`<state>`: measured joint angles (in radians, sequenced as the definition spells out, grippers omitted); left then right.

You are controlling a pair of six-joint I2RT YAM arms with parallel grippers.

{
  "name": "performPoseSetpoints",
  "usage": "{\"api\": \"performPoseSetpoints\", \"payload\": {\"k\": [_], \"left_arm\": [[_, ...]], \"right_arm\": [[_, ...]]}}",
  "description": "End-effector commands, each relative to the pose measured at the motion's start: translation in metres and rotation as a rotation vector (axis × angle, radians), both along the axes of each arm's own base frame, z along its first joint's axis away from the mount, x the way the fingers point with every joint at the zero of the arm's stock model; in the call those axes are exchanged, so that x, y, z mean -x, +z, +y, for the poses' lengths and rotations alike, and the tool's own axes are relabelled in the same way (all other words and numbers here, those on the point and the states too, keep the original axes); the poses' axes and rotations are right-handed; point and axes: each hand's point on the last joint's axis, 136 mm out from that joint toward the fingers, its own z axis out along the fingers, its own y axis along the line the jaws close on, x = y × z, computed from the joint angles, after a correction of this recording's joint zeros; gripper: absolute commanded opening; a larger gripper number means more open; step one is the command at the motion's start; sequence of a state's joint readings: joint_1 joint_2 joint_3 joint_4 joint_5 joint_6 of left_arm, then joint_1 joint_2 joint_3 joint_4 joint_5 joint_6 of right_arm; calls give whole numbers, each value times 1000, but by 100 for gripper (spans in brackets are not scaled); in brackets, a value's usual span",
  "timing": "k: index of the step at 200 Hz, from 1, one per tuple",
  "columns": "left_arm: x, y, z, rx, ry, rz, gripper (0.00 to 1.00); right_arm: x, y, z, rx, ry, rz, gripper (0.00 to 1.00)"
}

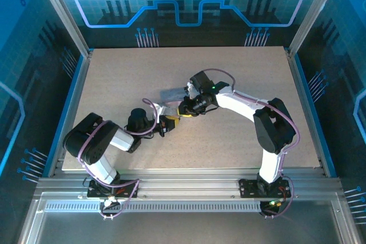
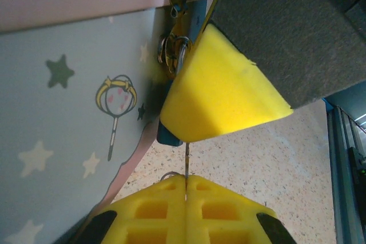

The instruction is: Unlock a padlock with a key

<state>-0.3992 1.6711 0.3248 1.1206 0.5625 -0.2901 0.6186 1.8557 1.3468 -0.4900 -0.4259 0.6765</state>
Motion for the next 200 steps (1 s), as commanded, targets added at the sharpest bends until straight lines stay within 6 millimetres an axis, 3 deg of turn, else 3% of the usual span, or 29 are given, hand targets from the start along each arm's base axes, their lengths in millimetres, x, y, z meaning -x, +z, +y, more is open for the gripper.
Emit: {"api": "performPoseSetpoints", "payload": {"k": [1, 87, 200], "left_arm": [[-1, 0, -1, 13, -14, 24, 0], [0, 0, -3, 32, -36, 48, 0], [-3, 4, 1, 40, -30, 44, 0]], "right_arm": [[-1, 26, -2, -40, 11, -51, 5], [0, 35, -3, -55, 14, -69, 5], [1, 29, -6, -43, 10, -59, 5]]}}
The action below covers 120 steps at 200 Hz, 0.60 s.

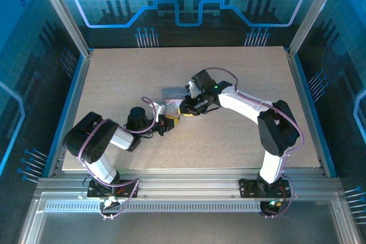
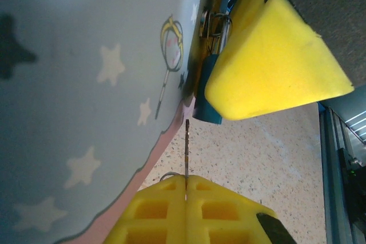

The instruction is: Unlock a padlock with a key

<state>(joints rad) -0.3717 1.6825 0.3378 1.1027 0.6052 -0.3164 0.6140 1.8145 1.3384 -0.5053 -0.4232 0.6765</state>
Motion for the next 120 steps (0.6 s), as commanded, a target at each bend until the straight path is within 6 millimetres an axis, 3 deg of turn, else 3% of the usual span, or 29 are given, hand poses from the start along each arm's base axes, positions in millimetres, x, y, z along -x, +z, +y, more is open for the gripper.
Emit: {"api": "performPoseSetpoints", "payload": {"k": [1, 120], "left_arm": [[-1, 6, -3, 23, -24, 1, 0], [7, 11, -3, 49, -39, -14, 0]], "right_arm": [[-1, 16, -1, -34, 15, -43, 5], [-2, 13, -3, -30, 9, -42, 4]]}}
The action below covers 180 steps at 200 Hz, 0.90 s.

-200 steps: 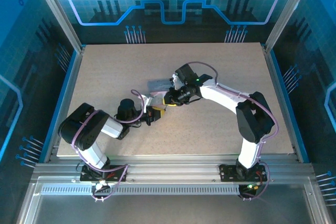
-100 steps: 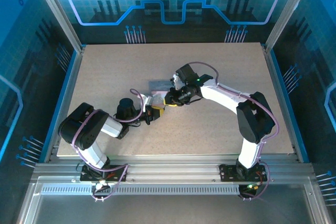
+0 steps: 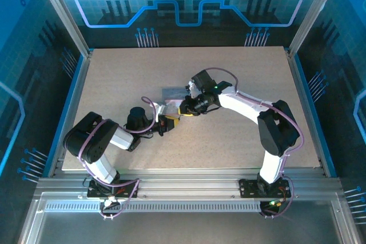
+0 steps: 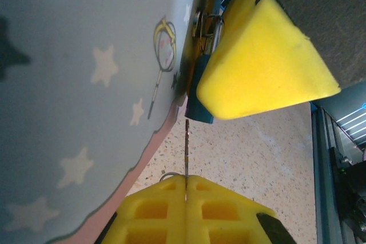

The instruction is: Unlock a padlock with a key

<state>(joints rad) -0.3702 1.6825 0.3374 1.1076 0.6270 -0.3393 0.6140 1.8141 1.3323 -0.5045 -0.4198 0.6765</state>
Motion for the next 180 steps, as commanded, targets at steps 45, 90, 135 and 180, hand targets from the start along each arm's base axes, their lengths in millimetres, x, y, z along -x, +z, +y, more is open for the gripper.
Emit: {"api": "performPoseSetpoints", "payload": {"k": [45, 90, 135, 180], "left_arm": [[7, 9, 0, 34, -27, -35, 0], [10, 5, 1, 34, -27, -28, 0], [7, 8, -1, 46, -34, -38, 0], [3, 9, -3, 61, -30, -48, 0]], "right_arm": [[-3, 13, -2, -34, 7, -42, 4], [-3, 16, -1, -47, 8, -41, 4], [-1, 18, 0, -57, 12, -30, 4], [1, 17, 2, -62, 12, -23, 4]]}}
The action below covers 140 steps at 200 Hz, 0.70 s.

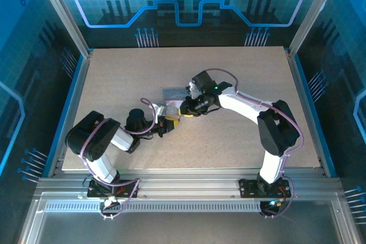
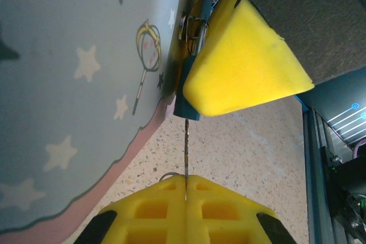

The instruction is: Unlock a padlock with a key

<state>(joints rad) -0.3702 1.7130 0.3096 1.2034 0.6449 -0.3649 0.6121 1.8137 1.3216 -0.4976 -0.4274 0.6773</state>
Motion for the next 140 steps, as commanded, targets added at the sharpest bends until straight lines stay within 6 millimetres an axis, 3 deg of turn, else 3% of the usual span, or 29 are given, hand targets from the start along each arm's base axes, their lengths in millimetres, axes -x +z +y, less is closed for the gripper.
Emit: {"api": "performPoseSetpoints", "payload": {"k": [1, 96, 140], "left_arm": [[-2, 9, -3, 32, -18, -37, 0], [-4, 15, -5, 75, -23, -65, 0], [1, 7, -3, 62, -23, -47, 0]], "right_arm": [[-1, 20, 2, -59, 12, -30, 4], [1, 18, 2, -54, 14, -24, 4], [-2, 25, 3, -66, 11, -35, 4]]}}
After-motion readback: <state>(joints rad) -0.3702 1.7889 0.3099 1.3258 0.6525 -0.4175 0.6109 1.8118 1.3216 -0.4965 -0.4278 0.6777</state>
